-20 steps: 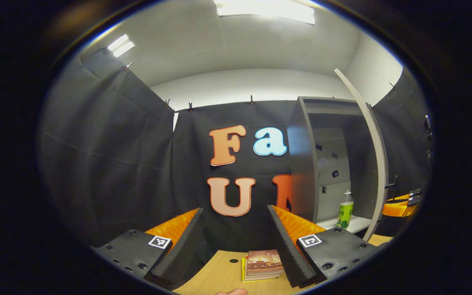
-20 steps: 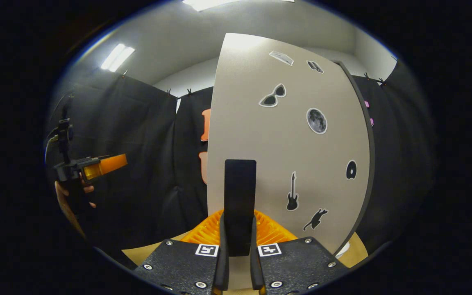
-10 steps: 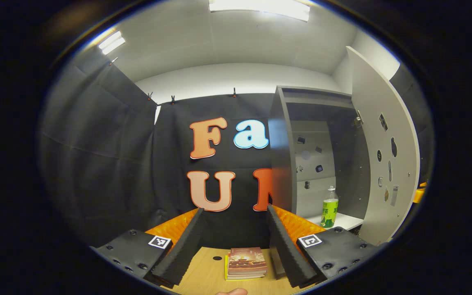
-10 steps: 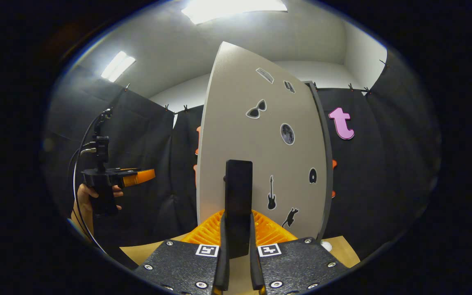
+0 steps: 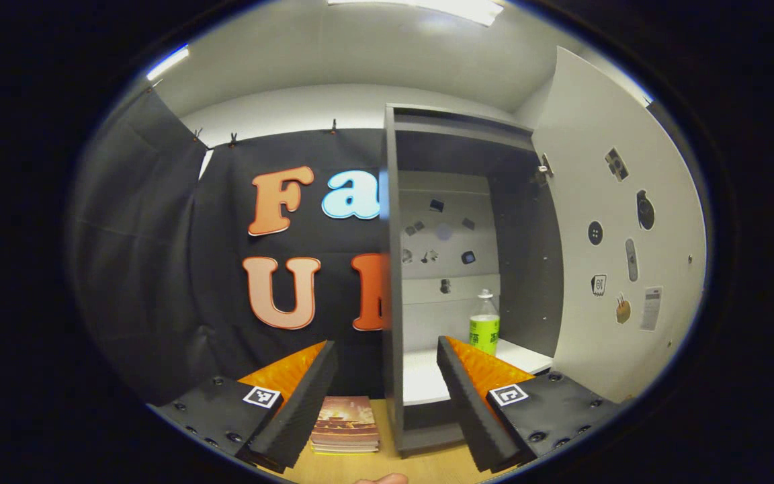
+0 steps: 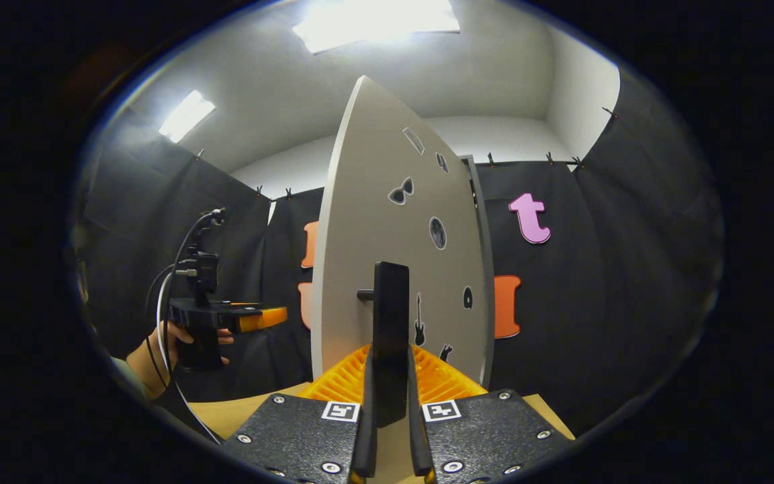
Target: Open the cabinet door with the right hand, grasp the bottle in the cabinet with the left hand and place it on the coaster, then close the cabinet door with the right hand.
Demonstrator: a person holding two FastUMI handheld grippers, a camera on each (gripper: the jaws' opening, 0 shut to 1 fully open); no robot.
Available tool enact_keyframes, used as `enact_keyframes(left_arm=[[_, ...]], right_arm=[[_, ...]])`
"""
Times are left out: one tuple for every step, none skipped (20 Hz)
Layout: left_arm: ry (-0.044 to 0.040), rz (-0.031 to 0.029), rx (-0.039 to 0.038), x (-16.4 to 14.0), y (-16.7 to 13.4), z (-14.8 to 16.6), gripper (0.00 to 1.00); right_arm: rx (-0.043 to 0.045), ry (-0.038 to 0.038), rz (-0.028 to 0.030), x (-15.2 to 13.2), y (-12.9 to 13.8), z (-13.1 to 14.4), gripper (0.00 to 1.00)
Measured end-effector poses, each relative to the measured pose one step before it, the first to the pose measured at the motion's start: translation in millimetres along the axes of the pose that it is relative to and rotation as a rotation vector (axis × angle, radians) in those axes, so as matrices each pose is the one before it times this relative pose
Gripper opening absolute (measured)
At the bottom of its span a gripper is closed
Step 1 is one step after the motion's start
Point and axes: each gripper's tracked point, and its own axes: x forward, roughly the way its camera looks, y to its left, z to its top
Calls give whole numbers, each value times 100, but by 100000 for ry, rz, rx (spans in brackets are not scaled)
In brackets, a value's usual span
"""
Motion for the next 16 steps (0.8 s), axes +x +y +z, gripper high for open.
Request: enact_keyframes(left_arm=[[788, -1720, -380, 672, -1097, -513, 95], [738, -1592, -372, 668, -1040, -361, 94], [759, -1375, -504, 658, -920, -524, 94], [711, -1251, -304, 741, -867, -282, 95], [978, -912, -343, 719, -901, -634, 94], [518, -813, -614, 709, -915, -331, 96], [953, -1238, -257, 897, -771, -484, 97], [845, -607, -166, 724, -665, -214, 99], [295, -659, -105, 828, -590, -72, 97], [36, -440, -83, 820, -529, -149, 100], [-96, -1390, -250, 1050, -716, -177, 100], [100, -1146, -159, 798, -730, -120, 98], [554, -1044, -263, 993, -734, -308, 97], [505, -1495, -200, 881, -809, -209, 100], [569, -1212, -457, 1156, -803, -428, 97], [990, -1838, -378, 877, -928, -385, 97]], right_arm=[[232, -284, -836, 73, -78, 82, 20], [261, -106, -492, 216, 8, 7, 20], [192, -405, -492, 320, 116, 213, 20], [-26, -378, -383, -40, 65, -13, 21], [-380, -148, -489, 48, -168, -46, 21], [-300, -509, -708, 23, -147, -37, 27], [-702, -234, -835, 110, -53, 16, 23], [-858, -82, -773, -77, -113, -11, 23], [-729, 137, -385, 175, 79, -89, 23], [-123, -119, 136, 141, 47, 67, 18], [-429, -462, -289, 252, -74, 93, 24], [-262, -881, -772, 7, -181, 124, 26], [-555, -685, -803, 28, -129, -10, 28], [-589, -531, -1605, 168, -286, 13, 29], [-372, -888, -2206, 355, -378, 210, 38], [569, -454, -2129, -69, -302, 65, 32]])
